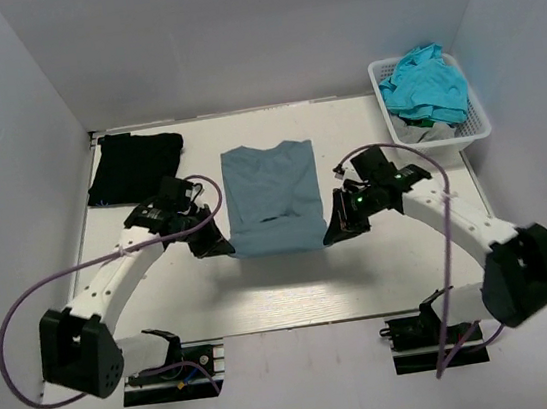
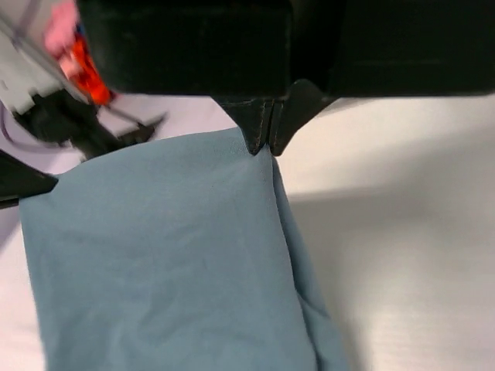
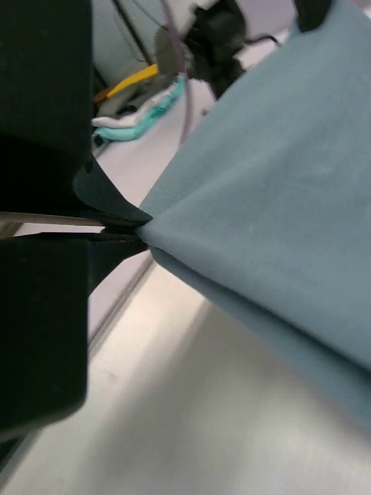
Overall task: Fold and stack the t-shirts
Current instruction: Grab one side of the 2/3 rectangular tshirt with both arms, then fold the long partially folded tshirt into a neat square
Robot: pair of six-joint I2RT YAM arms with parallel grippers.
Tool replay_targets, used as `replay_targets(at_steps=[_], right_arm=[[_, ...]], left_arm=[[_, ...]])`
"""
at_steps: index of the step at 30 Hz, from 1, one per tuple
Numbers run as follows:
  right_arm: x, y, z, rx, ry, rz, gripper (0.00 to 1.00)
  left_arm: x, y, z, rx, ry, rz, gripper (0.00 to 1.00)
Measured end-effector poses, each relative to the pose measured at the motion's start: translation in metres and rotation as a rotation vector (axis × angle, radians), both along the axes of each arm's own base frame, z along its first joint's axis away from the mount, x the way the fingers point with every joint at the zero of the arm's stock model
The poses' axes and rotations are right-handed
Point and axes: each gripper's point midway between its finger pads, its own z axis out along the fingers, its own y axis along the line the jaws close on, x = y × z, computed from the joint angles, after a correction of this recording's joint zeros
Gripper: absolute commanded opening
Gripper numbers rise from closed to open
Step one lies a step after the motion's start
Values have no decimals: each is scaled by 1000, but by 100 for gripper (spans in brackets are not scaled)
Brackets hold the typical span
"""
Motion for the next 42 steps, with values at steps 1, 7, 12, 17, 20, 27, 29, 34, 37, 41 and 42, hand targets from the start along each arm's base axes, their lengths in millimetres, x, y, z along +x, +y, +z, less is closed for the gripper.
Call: replay_targets(at_steps=[1,7,12,17,20,27,29,34,37,41,42], right_arm=[[-8,-2,13,12,-11,11,0],[-26,-6,70,46,-33,70,0],[-31,-7,78,57,12,93,0],[-9,-6,78,50,40,83,0],[17,-6,84,43,5,64,0],[58,-11,88,45,-35,25,0],[71,-13,84,45,-30,11,0],[106,-15,80,57,-48,-22,0],[125,-15,77,79,-52,-32,0],[147,-14,57,74,-26,-43,0],[154,-14,50,70,-17,-46,0]], left_arm=[[-7,0,10,-16,4,-9,0],[-27,-8,56,-83,47,-52,0],[-12,-11,82,-104,0,-54,0],[12,-18,83,-106,-2,-48,0],[34,-23,79,-107,-12,-32,0],[80,-33,80,-102,-60,8,0],[91,-34,79,-99,-71,21,0],[122,-37,73,-79,-95,51,0],[139,-38,65,-74,-99,68,0],[162,-40,49,-65,-93,87,0],[167,-41,43,-63,-91,89,0]])
